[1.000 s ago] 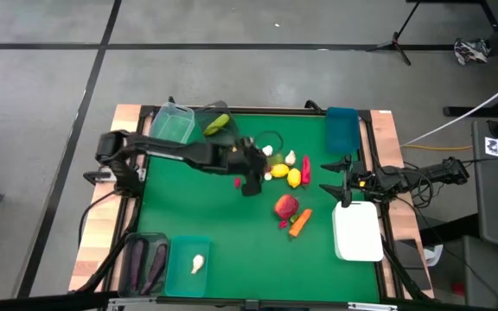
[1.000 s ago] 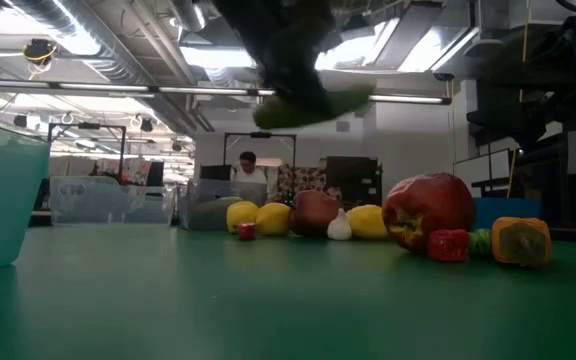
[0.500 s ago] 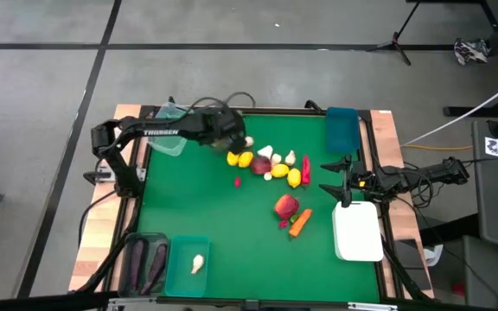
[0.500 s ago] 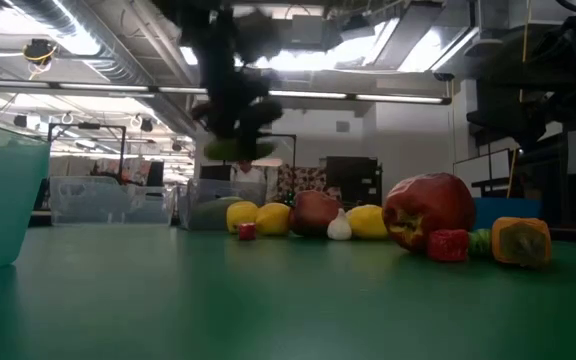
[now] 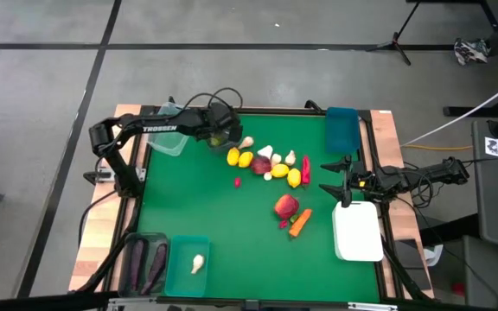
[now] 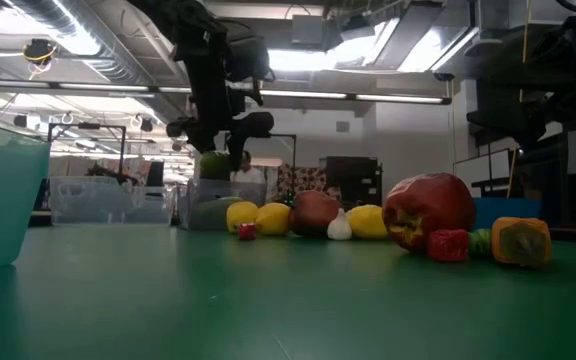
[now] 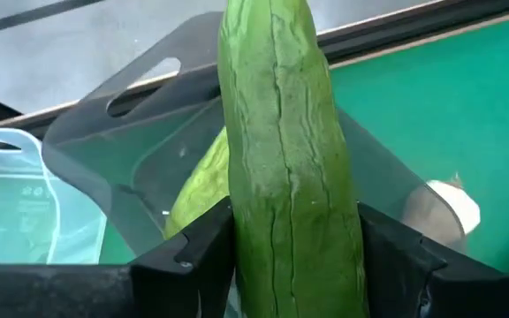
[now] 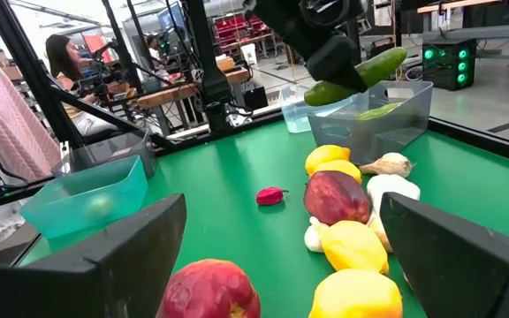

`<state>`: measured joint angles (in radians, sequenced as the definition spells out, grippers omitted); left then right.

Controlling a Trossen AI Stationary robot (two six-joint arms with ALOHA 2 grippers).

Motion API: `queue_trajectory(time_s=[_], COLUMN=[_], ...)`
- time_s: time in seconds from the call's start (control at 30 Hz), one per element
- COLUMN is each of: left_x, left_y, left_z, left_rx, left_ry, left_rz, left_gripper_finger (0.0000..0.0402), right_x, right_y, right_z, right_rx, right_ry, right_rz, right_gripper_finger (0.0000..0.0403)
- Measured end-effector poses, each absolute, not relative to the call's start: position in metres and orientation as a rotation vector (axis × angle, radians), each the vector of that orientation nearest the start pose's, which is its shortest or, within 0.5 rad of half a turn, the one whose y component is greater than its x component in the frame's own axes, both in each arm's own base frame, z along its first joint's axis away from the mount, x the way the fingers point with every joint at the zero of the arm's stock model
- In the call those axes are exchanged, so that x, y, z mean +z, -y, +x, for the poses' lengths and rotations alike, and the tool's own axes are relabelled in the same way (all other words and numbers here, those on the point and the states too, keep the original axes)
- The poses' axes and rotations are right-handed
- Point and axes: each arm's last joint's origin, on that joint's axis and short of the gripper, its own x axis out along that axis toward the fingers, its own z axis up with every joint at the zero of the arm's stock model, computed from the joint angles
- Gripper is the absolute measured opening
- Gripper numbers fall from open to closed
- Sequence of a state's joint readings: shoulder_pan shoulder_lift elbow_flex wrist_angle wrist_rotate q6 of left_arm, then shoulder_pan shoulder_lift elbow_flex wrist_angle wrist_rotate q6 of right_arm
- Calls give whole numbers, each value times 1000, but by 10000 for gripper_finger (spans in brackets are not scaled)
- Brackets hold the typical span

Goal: Sort produce into baskets
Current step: Put the cucumber into the top black bin, then put the apple into the transparent bin

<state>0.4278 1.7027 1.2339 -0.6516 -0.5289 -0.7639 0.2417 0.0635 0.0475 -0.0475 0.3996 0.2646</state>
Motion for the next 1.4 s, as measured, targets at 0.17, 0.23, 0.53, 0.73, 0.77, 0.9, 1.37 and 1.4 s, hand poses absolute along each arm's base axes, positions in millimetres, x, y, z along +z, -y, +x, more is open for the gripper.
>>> queue_trajectory(time_s=[0.17,0.23,0.53,0.73,0.77,0.9,1.37,1.4], left_x=[222,222,222,222,222,222,225,227], left_y=[-156,-156,-159,-160,-160,-160,-156,-154], left_z=[304,304,301,301,301,301,310,312], left_rx=[1292,1299,1329,1311,1303,1282,1199,1178], left_ry=[-726,-718,-733,-764,-774,-801,-793,-797], left_rz=[-638,-644,-577,-531,-519,-484,-407,-385], left_gripper_finger=[186,186,187,187,187,204,279,278], right_x=[170,170,170,170,170,170,170,170], right_y=[-12,-12,-12,-12,-12,-12,-12,-12], right_z=[97,97,97,97,97,97,97,97], right_rx=[-165,-165,-165,-165,-165,-165,-165,-165], right_ry=[-40,-40,-41,-40,-41,-41,-41,-41], right_rz=[243,243,243,243,243,243,243,243], right_gripper_finger=[376,376,376,376,376,376,376,376])
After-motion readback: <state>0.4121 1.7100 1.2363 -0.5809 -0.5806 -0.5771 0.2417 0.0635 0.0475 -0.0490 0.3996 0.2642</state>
